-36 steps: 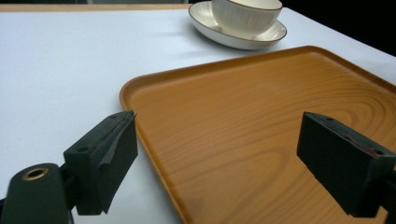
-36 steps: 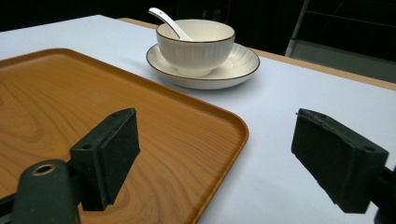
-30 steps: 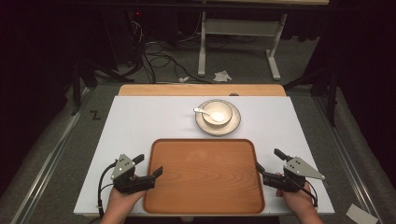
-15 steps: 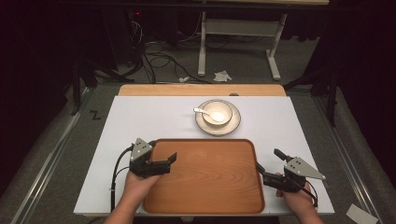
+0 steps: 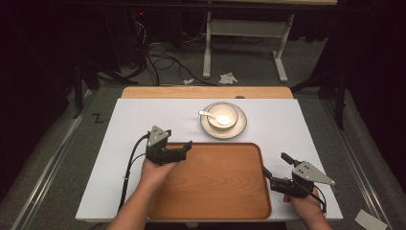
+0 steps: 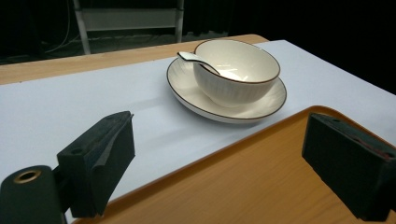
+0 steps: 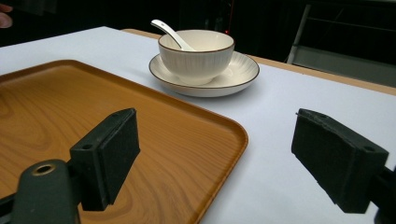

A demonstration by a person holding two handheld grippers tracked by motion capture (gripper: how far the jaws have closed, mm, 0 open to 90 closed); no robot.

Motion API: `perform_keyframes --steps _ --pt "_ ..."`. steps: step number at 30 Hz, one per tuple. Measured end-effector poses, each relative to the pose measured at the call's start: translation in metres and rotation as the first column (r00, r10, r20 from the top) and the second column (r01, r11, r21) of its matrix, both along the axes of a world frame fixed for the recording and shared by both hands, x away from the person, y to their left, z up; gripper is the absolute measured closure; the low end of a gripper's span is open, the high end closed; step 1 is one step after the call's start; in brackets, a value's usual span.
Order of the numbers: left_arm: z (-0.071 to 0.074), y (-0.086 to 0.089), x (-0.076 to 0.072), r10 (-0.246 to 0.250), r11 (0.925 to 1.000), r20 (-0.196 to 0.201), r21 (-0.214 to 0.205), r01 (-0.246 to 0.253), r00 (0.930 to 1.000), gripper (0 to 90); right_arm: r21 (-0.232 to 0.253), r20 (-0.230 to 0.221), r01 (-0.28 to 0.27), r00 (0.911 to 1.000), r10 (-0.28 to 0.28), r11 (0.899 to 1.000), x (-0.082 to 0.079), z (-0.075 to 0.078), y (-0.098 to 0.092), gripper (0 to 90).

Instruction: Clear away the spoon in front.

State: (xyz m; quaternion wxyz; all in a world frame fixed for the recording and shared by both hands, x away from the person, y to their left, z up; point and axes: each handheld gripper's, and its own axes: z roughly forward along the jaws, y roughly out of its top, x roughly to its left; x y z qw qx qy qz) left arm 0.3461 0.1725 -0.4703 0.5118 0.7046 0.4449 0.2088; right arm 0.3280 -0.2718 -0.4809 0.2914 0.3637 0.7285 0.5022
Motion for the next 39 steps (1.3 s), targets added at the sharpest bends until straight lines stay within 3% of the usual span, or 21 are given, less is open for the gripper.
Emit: perform_keyframes --steps 11,24,31,39 --pt "0.008 -0.021 0.031 -0.005 0.9999 0.031 -0.016 0.006 0.9995 12.8 0.007 0.009 -0.009 0.9999 0.009 1.000 -0.001 0.001 -0.001 16.4" --pt "0.011 -0.037 0.076 0.005 0.9998 -0.004 -0.019 -0.005 1.0000 15.6 0.018 0.007 -0.015 0.9999 0.015 1.000 -0.002 0.002 0.000 16.4" --pt "0.010 -0.050 0.099 -0.005 0.9991 -0.027 -0.043 0.004 0.9996 16.9 0.019 0.000 -0.014 0.9999 0.014 1.000 -0.001 0.001 -0.001 16.4" --pt "0.012 -0.058 0.117 0.000 0.9994 -0.036 -0.035 -0.001 0.9993 30.6 0.025 0.002 -0.018 0.9998 0.018 1.000 -0.001 0.001 -0.002 16.4"
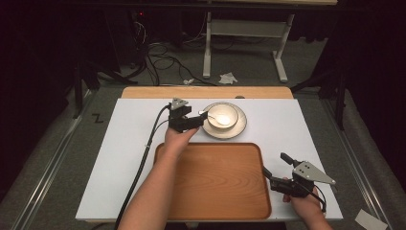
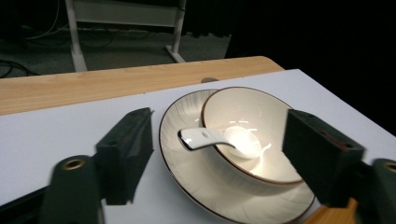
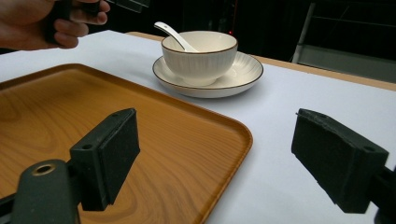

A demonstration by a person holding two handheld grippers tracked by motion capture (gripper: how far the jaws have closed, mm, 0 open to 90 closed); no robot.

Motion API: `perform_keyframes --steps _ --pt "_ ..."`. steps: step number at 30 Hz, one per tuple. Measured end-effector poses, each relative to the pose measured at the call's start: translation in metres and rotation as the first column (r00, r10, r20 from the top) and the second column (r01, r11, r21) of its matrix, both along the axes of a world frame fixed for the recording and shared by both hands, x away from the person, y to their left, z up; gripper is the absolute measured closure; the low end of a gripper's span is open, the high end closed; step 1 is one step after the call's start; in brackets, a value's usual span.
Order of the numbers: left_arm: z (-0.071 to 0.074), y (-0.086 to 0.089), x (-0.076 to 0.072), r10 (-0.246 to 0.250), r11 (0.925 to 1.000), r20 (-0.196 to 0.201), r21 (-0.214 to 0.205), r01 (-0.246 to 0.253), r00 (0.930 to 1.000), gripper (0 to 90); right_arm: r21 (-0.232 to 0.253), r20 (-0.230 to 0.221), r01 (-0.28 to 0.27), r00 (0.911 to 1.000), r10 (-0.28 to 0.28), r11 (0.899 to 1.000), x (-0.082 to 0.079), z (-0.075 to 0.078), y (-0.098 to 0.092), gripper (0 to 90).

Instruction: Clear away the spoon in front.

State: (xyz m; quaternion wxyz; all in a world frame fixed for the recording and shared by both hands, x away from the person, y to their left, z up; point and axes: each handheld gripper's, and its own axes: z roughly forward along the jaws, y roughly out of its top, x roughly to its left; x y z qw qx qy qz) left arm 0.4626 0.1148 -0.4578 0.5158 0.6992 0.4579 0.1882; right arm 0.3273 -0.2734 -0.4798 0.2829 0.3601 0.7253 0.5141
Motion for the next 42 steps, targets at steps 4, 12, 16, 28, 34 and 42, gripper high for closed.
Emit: perform_keyframes --steps 4,12,16,28,34,42 --pt "0.002 -0.004 0.008 0.004 0.9998 -0.002 -0.020 -0.004 1.0000 67.8 -0.002 -0.004 -0.004 1.0000 0.004 1.000 0.001 -0.001 0.001 16.4" --pt "0.005 -0.011 0.031 0.022 0.9977 -0.017 -0.064 -0.023 0.9996 90.0 0.003 -0.004 0.000 1.0000 0.000 1.000 0.001 -0.001 -0.001 16.4" --pt "0.007 -0.011 0.041 0.043 0.9967 -0.049 -0.067 -0.046 0.9979 90.0 0.005 -0.006 0.000 1.0000 0.000 1.000 0.001 -0.001 -0.001 16.4" --pt "-0.002 -0.021 0.057 0.108 0.9940 -0.058 -0.012 -0.109 0.9925 90.0 0.007 -0.015 -0.003 0.9999 0.003 1.000 0.002 -0.002 0.000 16.4" --pt "-0.004 -0.021 0.058 0.088 0.9961 -0.082 -0.007 -0.088 0.9928 90.0 0.005 -0.009 -0.009 0.9999 0.009 1.000 0.002 -0.002 -0.001 16.5" --pt "-0.004 -0.026 0.049 0.035 0.9992 -0.097 0.019 -0.034 0.9947 90.0 0.000 -0.005 -0.014 0.9999 0.014 1.000 0.002 -0.002 0.001 16.4"
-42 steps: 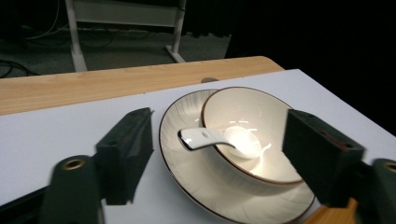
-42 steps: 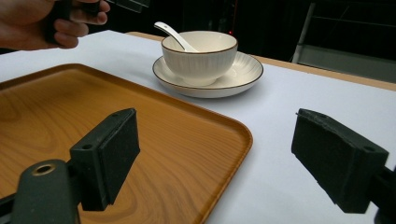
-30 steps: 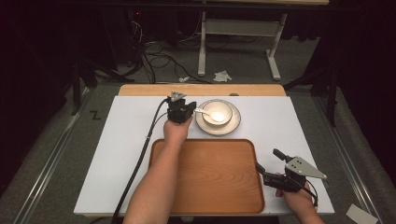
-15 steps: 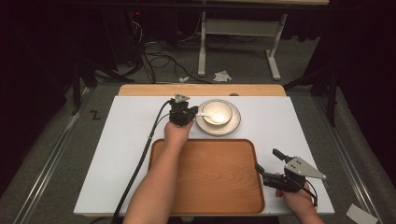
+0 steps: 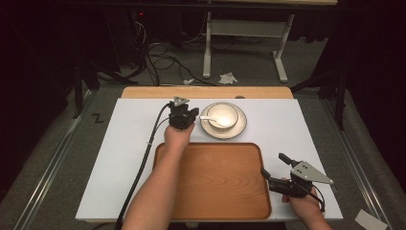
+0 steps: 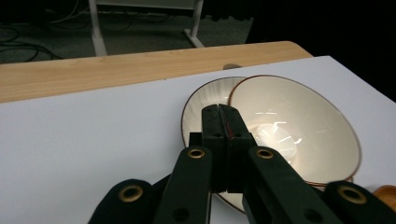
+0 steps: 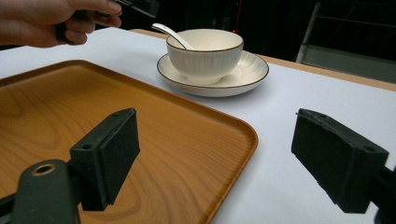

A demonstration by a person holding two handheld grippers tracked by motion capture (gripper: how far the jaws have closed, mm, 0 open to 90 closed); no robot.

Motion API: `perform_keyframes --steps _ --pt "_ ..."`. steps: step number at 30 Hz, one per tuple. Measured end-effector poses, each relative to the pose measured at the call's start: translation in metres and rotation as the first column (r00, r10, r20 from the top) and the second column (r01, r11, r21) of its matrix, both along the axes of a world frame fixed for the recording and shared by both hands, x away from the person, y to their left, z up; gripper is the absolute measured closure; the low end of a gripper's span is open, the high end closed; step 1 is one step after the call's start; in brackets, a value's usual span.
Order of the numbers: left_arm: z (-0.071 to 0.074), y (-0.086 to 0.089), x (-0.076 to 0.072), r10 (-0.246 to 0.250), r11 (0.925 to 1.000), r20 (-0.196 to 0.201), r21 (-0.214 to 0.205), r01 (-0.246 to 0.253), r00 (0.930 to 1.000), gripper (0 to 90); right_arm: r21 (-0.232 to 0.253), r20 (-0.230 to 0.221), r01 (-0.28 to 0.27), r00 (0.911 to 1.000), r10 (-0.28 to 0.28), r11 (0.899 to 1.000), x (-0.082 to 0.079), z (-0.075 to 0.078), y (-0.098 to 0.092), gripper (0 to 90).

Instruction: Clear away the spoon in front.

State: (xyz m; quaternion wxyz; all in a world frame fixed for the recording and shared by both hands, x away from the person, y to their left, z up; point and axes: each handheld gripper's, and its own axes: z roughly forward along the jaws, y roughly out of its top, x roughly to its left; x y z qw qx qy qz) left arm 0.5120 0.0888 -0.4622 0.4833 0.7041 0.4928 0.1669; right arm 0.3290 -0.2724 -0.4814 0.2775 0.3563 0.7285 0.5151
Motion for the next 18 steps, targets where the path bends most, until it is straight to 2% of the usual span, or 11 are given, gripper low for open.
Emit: perform_keyframes --steps 3,6,7,8,9,10,13,18 --pt "0.002 -0.003 -0.011 -0.036 0.9993 0.003 -0.014 0.036 0.9994 90.0 -0.003 0.000 -0.001 1.0000 0.001 1.000 0.000 0.000 0.001 16.4" --pt "0.006 -0.002 -0.019 -0.036 0.9993 0.033 -0.008 0.037 0.9988 90.0 -0.005 0.002 -0.002 1.0000 0.002 1.000 0.000 0.000 0.001 16.4" --pt "0.006 -0.002 -0.019 -0.036 0.9993 0.033 -0.008 0.037 0.9988 90.0 -0.004 -0.001 -0.002 1.0000 0.002 1.000 0.000 0.000 0.001 16.4" --pt "0.010 0.001 -0.019 -0.011 0.9999 0.048 -0.008 0.011 0.9988 90.0 -0.003 -0.004 -0.001 1.0000 0.001 1.000 0.000 0.000 0.002 16.4" --pt "0.011 0.005 -0.017 0.009 0.9999 0.047 -0.011 -0.008 0.9989 90.0 -0.006 -0.001 -0.001 1.0000 0.001 1.000 0.000 0.000 0.002 16.4" --pt "0.011 0.005 -0.017 0.009 0.9999 0.047 -0.011 -0.008 0.9989 90.0 -0.006 -0.001 -0.001 1.0000 0.001 1.000 0.000 0.000 0.002 16.4" --pt "0.006 0.014 -0.007 0.050 0.9987 0.020 -0.010 -0.050 0.9985 90.0 -0.009 0.001 -0.003 1.0000 0.003 1.000 -0.001 0.000 0.002 16.4" --pt "-0.001 0.013 -0.003 0.037 0.9993 0.008 -0.009 -0.037 0.9993 90.0 -0.003 -0.009 0.005 0.9999 -0.005 1.000 0.002 -0.002 -0.001 16.4"
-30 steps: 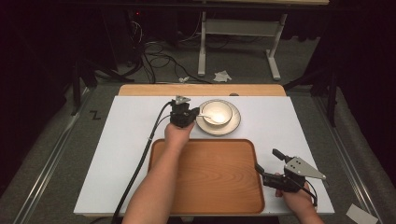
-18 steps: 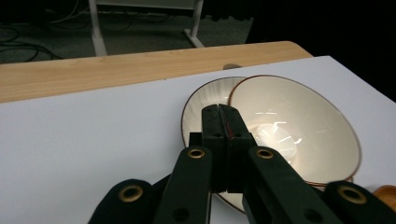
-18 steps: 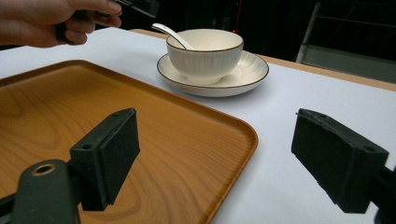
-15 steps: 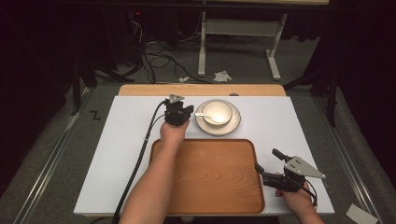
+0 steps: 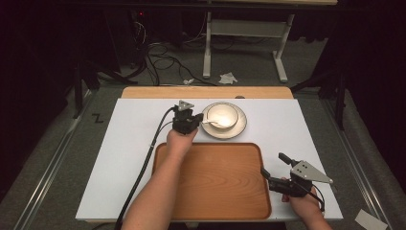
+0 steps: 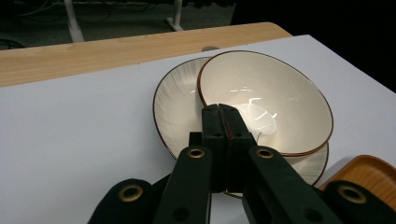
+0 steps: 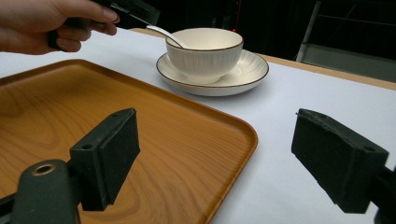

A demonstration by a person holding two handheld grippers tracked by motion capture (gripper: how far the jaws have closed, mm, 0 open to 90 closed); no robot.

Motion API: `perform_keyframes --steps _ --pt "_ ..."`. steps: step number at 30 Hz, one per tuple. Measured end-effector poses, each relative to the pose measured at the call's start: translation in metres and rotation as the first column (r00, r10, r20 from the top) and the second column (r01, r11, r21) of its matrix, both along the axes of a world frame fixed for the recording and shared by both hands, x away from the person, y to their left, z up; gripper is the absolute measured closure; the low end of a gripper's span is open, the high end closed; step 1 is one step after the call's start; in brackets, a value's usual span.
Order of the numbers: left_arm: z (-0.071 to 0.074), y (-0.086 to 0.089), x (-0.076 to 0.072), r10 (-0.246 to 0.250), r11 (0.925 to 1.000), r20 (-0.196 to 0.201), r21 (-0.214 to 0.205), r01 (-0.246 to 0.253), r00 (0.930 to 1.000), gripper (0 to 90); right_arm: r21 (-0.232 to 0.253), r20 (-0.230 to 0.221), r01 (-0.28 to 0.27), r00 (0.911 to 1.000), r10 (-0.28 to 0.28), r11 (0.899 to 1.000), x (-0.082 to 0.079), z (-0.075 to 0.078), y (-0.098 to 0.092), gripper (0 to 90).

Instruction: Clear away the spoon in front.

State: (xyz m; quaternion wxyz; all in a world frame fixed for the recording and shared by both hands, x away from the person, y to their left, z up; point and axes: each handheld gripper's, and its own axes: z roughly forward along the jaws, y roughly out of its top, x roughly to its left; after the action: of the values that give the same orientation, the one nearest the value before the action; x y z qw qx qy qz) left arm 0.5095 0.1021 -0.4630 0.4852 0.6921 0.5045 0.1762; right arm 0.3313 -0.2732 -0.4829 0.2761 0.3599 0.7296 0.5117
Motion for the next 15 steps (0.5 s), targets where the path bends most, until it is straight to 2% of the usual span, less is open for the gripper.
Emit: perform_keyframes --steps 5,15 --pt "-0.002 -0.005 -0.003 -0.029 0.9994 -0.014 0.015 0.029 0.9995 90.0 0.005 0.000 -0.001 1.0000 0.001 1.000 0.000 0.000 0.000 16.4" --pt "0.000 -0.010 -0.015 -0.079 0.9967 -0.009 0.016 0.079 0.9968 90.0 -0.007 0.004 -0.008 1.0000 0.008 1.000 -0.001 0.001 0.002 16.4"
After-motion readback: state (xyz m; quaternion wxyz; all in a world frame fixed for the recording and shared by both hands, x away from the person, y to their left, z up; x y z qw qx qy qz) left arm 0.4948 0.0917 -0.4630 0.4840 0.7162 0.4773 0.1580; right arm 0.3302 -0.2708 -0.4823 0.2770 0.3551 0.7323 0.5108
